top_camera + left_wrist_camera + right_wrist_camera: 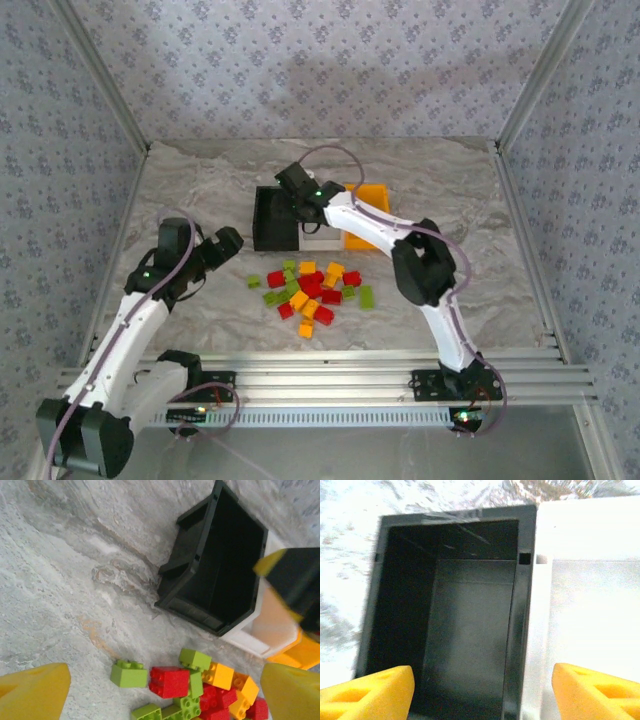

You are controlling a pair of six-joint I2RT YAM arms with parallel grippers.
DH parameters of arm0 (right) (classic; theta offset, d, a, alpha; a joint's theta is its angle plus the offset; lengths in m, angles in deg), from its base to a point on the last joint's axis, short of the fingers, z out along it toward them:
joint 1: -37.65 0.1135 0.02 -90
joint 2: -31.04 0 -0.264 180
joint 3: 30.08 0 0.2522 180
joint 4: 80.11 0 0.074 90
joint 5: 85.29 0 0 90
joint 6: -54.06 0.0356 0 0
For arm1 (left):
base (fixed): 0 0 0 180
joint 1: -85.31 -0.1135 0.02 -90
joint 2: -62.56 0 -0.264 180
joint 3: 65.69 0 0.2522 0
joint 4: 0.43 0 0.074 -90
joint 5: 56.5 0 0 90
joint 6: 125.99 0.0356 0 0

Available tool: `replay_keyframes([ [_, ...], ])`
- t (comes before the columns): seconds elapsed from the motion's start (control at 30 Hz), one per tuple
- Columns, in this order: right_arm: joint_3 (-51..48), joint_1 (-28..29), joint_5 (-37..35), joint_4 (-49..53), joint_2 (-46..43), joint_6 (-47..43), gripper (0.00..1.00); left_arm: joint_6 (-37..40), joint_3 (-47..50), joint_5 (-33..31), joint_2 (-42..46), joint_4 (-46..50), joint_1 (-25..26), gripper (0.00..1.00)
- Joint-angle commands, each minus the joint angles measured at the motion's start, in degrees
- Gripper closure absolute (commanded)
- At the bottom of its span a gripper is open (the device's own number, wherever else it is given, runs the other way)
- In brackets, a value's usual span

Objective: Sort the legos into containers by color

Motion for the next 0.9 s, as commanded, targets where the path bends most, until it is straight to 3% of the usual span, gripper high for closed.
replay_keyframes([
  [0.0,-6.64,0.89,-1.81,-4.76,-9.38,-1.38,0.25,2.04,1.60,1.24,-4.50,0.67,3.80,0.05],
  [0.1,-13.09,0.83,-1.33,-6.03,-14.33,-1.65,0.25,3.04,1.92,-2.75,-10.41,-1.60,9.05,0.10],
  [0.2,-18.74,0.67,-1.75,-6.74,-19.07,-2.23,0.25,4.57,0.95,-4.37,-16.18,-4.12,11.14,0.17],
  [0.53,-33.10,-1.53,-3.33,-8.94,-31.76,-1.99,0.25,6.50,0.57,-6.82,-28.74,-9.38,11.55,0.34],
  [0.87,-37.78,-3.80,-4.71,-9.05,-36.48,-1.34,0.25,5.00,3.13,-6.24,-29.46,-11.52,11.75,0.54],
])
